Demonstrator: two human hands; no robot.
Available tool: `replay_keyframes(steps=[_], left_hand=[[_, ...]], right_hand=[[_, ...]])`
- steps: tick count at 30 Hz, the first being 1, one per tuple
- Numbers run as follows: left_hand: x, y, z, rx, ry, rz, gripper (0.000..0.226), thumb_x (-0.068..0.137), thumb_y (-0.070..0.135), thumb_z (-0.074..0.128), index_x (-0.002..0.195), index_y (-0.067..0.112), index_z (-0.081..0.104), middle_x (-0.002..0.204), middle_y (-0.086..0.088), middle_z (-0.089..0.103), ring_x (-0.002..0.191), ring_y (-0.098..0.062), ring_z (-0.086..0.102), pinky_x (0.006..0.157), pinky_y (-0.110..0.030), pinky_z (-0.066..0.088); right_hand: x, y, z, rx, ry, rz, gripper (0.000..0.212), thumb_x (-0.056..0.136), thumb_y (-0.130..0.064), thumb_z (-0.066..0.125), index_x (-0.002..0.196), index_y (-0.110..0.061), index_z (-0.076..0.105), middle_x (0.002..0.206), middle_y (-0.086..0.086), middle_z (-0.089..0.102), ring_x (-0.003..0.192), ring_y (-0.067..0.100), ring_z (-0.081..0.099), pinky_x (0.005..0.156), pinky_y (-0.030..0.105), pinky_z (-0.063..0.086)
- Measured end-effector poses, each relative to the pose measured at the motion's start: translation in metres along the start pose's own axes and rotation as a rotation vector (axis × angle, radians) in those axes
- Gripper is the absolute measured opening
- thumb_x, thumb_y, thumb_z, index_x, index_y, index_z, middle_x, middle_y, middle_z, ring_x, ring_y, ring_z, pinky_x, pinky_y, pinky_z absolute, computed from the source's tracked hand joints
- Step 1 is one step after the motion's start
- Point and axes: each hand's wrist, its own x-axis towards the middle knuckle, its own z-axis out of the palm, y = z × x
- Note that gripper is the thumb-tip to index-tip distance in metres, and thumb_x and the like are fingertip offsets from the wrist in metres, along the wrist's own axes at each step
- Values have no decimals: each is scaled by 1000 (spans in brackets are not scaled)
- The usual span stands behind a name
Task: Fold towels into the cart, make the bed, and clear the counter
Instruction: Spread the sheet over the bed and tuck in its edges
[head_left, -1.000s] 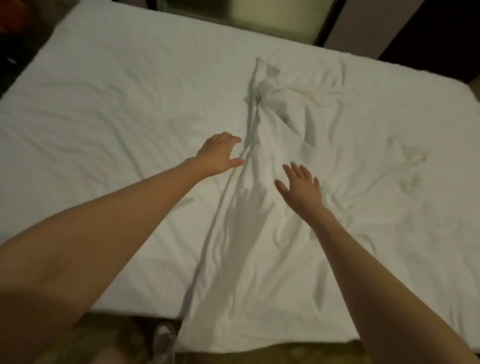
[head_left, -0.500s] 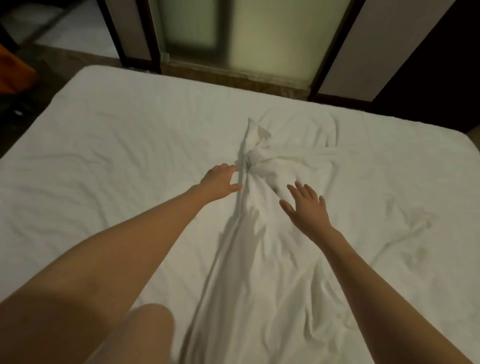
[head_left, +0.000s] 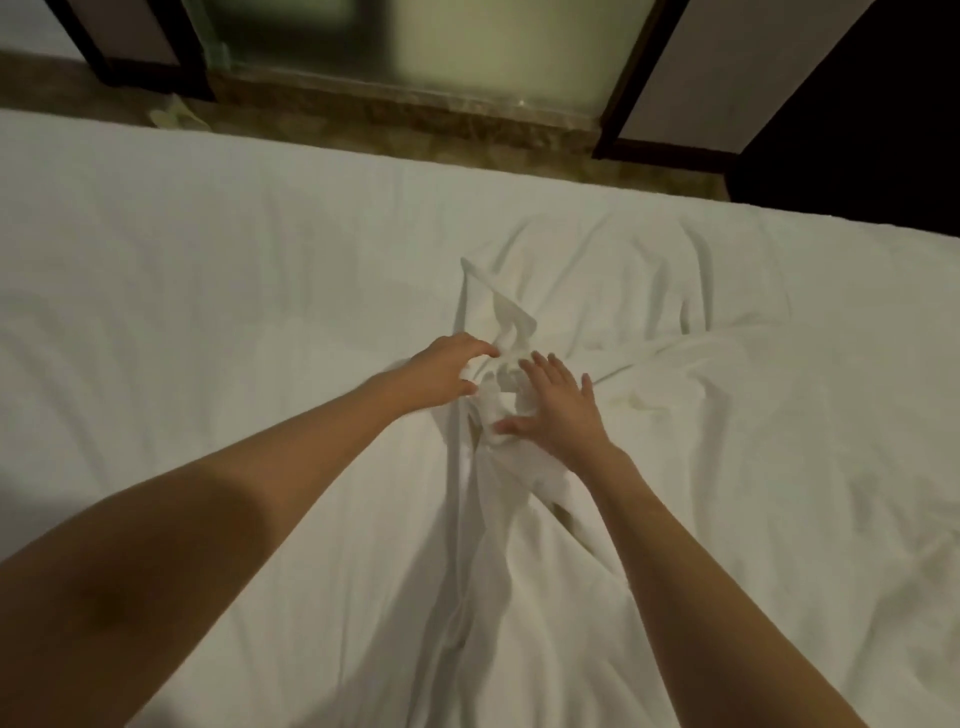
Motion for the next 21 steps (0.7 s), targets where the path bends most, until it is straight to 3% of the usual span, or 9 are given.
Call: replay_keyframes(steps=[2, 4, 6, 9, 11, 13, 15, 19, 21], left_hand=[[15, -11, 7, 23, -55, 59, 57, 84, -4, 59, 136, 19, 48, 140, -6, 43, 130, -23, 39, 108, -36, 32], [24, -15, 15, 102, -136, 134, 56, 83, 4, 63, 135, 21, 49, 146, -5, 38, 138, -26, 29, 113, -39, 23], [27, -10, 23, 183, -200, 148, 60, 82, 26, 71, 137, 23, 47, 155, 4, 21, 146, -22, 6, 118, -42, 5], [30, 20, 21, 63, -182, 136, 64, 78, 52, 68, 133, 23, 51, 155, 13, 18, 146, -13, -7, 117, -42, -9], [33, 40, 10, -102, -191, 133, 46, 82, 53, 63, 120, 27, 58, 134, 8, 47, 141, -17, 24, 116, -39, 14], [34, 51, -6, -239, -215, 114, 21, 88, 47, 59, 89, 26, 60, 91, 9, 61, 99, -19, 60, 85, -19, 43], [37, 63, -33, -136, -161, 167, 27, 89, 44, 59, 71, 26, 52, 70, 11, 53, 74, -15, 56, 60, -18, 38], [44, 95, -92, 131, -31, 194, 33, 86, 52, 60, 101, 23, 61, 86, 14, 47, 85, -7, 43, 68, -27, 31], [42, 97, -107, 64, -35, 191, 30, 84, 51, 63, 89, 22, 57, 77, 15, 48, 78, -9, 46, 62, -25, 32]], right_hand=[[17, 7, 7, -15, -80, -22, 64, 79, -53, 66, 132, -21, 48, 146, 1, 41, 140, 21, 28, 113, 49, 10], [16, 15, 4, 61, -56, 25, 41, 85, -48, 62, 109, -15, 58, 111, 7, 63, 111, 26, 55, 97, 38, 32], [4, 24, -10, 156, 19, 93, 32, 90, -45, 58, 92, -14, 51, 83, 7, 60, 84, 28, 56, 69, 34, 35], [-13, 39, -39, 164, 112, 134, 38, 87, -50, 58, 88, -14, 45, 72, 2, 52, 73, 23, 48, 62, 33, 31], [-17, 45, -59, 174, 140, 138, 42, 83, -53, 60, 83, -14, 44, 64, -1, 47, 71, 24, 48, 61, 33, 31], [-14, 46, -72, 193, 141, 144, 44, 80, -55, 63, 74, -20, 36, 58, -5, 41, 67, 23, 44, 59, 33, 29], [-11, 43, -89, 203, 154, 158, 48, 77, -57, 65, 70, -23, 33, 57, -6, 40, 65, 24, 42, 58, 34, 29], [2, 26, -126, 397, 84, 153, 41, 72, -62, 67, 82, -24, 58, 72, -1, 60, 74, 20, 55, 68, 37, 42], [11, 13, -135, 502, 27, 111, 22, 79, -45, 70, 79, -24, 65, 73, -4, 62, 71, 8, 56, 69, 29, 42]])
